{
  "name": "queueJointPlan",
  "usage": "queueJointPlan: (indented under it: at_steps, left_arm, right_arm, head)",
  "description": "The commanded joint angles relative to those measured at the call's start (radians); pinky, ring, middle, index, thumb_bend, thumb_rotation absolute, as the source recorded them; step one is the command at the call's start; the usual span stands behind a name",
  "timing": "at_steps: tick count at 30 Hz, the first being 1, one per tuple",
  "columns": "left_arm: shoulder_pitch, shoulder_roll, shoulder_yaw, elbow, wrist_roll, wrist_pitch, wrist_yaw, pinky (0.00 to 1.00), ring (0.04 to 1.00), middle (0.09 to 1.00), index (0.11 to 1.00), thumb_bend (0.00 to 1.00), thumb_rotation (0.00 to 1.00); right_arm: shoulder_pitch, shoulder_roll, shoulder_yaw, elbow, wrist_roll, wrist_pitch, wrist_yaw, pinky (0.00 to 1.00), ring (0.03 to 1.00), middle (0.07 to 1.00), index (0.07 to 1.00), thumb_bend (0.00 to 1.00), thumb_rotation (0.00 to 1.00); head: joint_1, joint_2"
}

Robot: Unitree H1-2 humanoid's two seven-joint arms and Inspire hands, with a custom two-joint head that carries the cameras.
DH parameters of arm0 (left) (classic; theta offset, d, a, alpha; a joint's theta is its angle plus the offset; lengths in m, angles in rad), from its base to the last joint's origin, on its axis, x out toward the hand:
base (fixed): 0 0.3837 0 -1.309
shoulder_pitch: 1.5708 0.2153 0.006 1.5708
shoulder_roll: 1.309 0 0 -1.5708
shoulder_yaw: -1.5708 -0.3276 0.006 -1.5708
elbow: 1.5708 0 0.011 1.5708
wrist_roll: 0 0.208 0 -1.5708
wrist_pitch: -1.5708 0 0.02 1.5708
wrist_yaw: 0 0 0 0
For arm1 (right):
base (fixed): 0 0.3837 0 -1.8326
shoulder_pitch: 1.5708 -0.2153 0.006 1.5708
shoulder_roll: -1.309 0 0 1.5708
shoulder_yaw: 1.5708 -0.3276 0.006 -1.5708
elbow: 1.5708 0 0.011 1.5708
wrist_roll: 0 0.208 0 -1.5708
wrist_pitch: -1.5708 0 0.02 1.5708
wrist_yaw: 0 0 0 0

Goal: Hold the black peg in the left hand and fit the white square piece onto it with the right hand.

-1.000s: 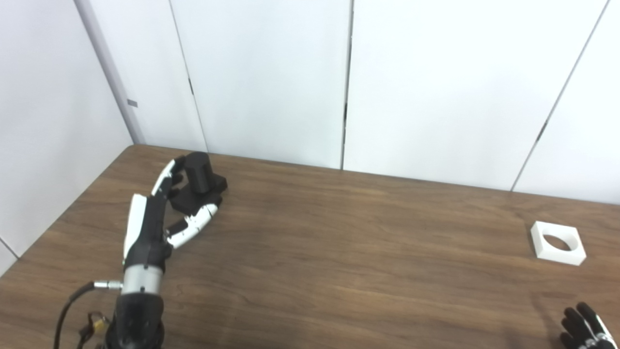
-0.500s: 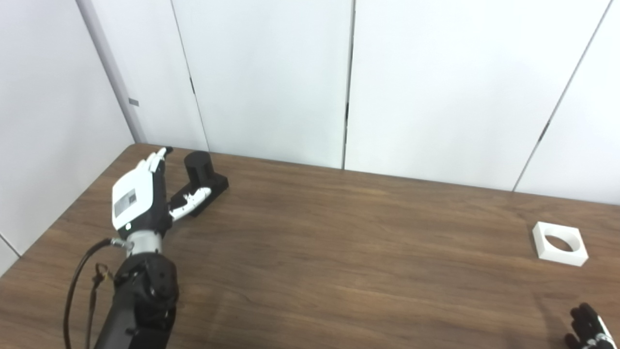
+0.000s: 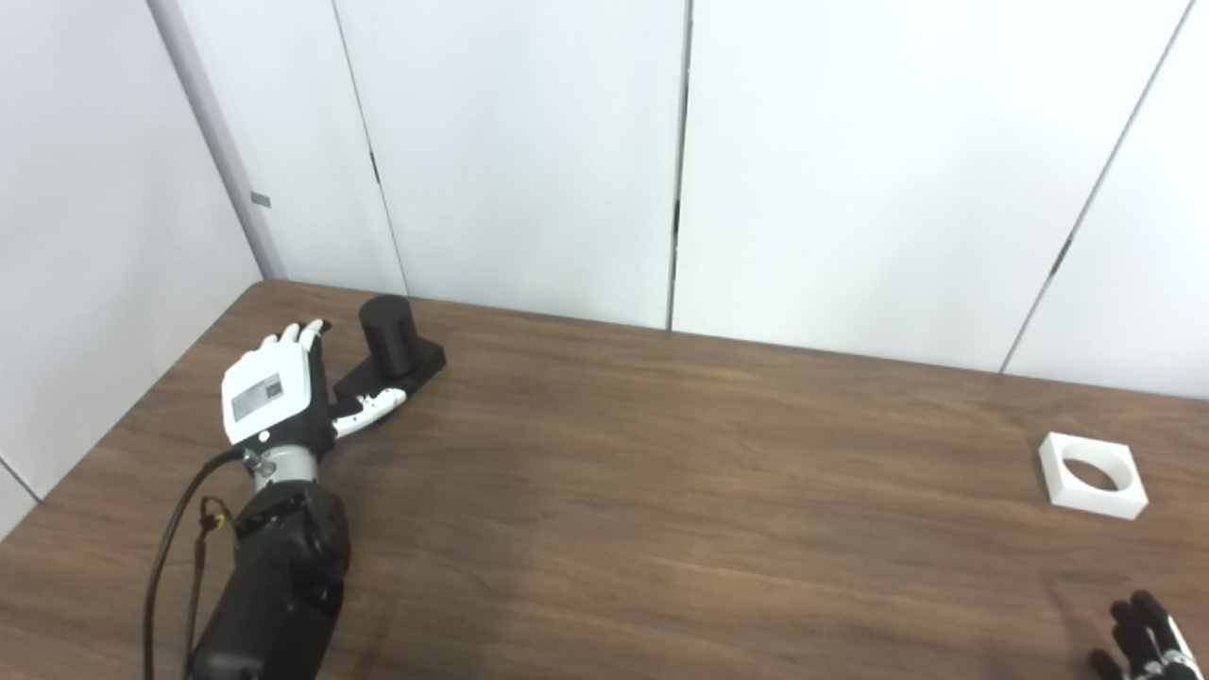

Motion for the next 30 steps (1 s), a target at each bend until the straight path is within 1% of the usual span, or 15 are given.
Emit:
queueJointPlan:
  at_steps: [1, 4, 6, 10, 11, 16, 18, 22, 23, 24, 26, 28, 30]
  left_arm:
    - [-0.050, 0.026, 0.003, 0.010, 0.035, -0.001, 0.014, 1.00, 0.952, 0.945, 0.894, 0.93, 0.76]
    - [-0.064, 0.027, -0.003, 0.058, 0.041, -0.001, 0.027, 1.00, 0.957, 0.942, 0.893, 0.93, 0.77]
    - [-0.075, 0.032, -0.010, 0.097, 0.034, -0.001, 0.044, 1.00, 0.958, 0.941, 0.894, 0.94, 0.76]
    - [-0.090, 0.043, -0.023, 0.158, 0.008, -0.003, 0.068, 1.00, 0.959, 0.937, 0.889, 0.95, 0.77]
    - [-0.092, 0.047, -0.027, 0.170, 0.003, -0.003, 0.070, 1.00, 0.958, 0.936, 0.887, 0.95, 0.77]
    - [-0.107, 0.061, -0.050, 0.224, -0.033, -0.008, 0.086, 1.00, 0.947, 0.928, 0.870, 0.95, 0.78]
    - [-0.114, 0.068, -0.060, 0.246, -0.048, -0.010, 0.087, 1.00, 0.949, 0.926, 0.867, 0.94, 0.79]
    - [-0.124, 0.077, -0.078, 0.270, -0.081, -0.019, 0.097, 0.99, 0.945, 0.919, 0.858, 0.93, 0.80]
    - [-0.127, 0.078, -0.083, 0.274, -0.087, -0.019, 0.100, 0.97, 0.938, 0.913, 0.853, 0.92, 0.78]
    - [-0.129, 0.080, -0.086, 0.276, -0.092, -0.018, 0.102, 0.97, 0.936, 0.911, 0.851, 0.92, 0.78]
    - [-0.137, 0.084, -0.090, 0.295, -0.109, -0.026, 0.110, 0.97, 0.935, 0.910, 0.849, 0.92, 0.77]
    - [-0.145, 0.088, -0.096, 0.315, -0.121, -0.031, 0.118, 0.96, 0.937, 0.908, 0.848, 0.92, 0.76]
    - [-0.157, 0.094, -0.104, 0.339, -0.132, -0.032, 0.127, 0.96, 0.933, 0.902, 0.846, 0.93, 0.75]
  right_arm:
    - [0.000, 0.023, 0.005, 0.002, 0.005, -0.003, 0.007, 0.91, 0.968, 0.940, 0.934, 0.77, 0.97]
    - [0.002, 0.023, 0.004, 0.000, 0.000, -0.001, 0.005, 0.93, 0.972, 0.939, 0.934, 0.77, 0.97]
    - [0.001, 0.022, 0.004, 0.003, -0.002, -0.006, 0.006, 0.91, 0.970, 0.936, 0.932, 0.76, 0.97]
    - [0.000, 0.022, 0.002, 0.006, 0.002, -0.008, 0.007, 0.91, 0.967, 0.935, 0.929, 0.76, 0.97]
    - [0.000, 0.020, 0.003, 0.007, -0.003, -0.009, 0.007, 0.90, 0.962, 0.933, 0.928, 0.76, 0.97]
    - [-0.002, 0.023, 0.001, 0.004, 0.004, -0.004, 0.005, 0.91, 0.963, 0.934, 0.923, 0.76, 0.97]
    - [-0.001, 0.025, 0.001, 0.005, 0.009, -0.007, 0.007, 0.91, 0.959, 0.928, 0.920, 0.72, 0.96]
    - [0.000, 0.023, 0.002, 0.001, 0.004, -0.005, 0.007, 0.91, 0.966, 0.928, 0.917, 0.73, 0.96]
    - [0.001, 0.022, 0.003, -0.001, 0.001, -0.004, 0.007, 0.95, 0.979, 0.934, 0.925, 0.73, 0.97]
    - [0.001, 0.021, 0.004, -0.002, -0.002, -0.003, 0.007, 0.98, 0.986, 0.936, 0.928, 0.72, 0.98]
    - [0.004, 0.020, 0.004, -0.003, -0.004, -0.006, 0.007, 0.99, 0.990, 0.938, 0.930, 0.72, 0.98]
    - [0.004, 0.022, 0.004, -0.004, -0.007, -0.007, 0.006, 0.98, 0.989, 0.936, 0.930, 0.71, 0.98]
    - [0.006, 0.026, 0.003, -0.007, -0.010, -0.003, 0.001, 0.96, 0.981, 0.936, 0.930, 0.72, 0.98]
  head:
    - [0.002, 0.002]
    - [0.002, 0.002]
    - [0.002, 0.002]
    - [0.002, 0.002]
    - [-0.007, 0.008]
    - [-0.009, 0.007]
    - [-0.009, 0.007]
    - [-0.012, 0.012]
    - [-0.012, 0.012]
    - [-0.013, 0.012]
    - [-0.014, 0.011]
    - [-0.016, 0.012]
    - [-0.018, 0.012]
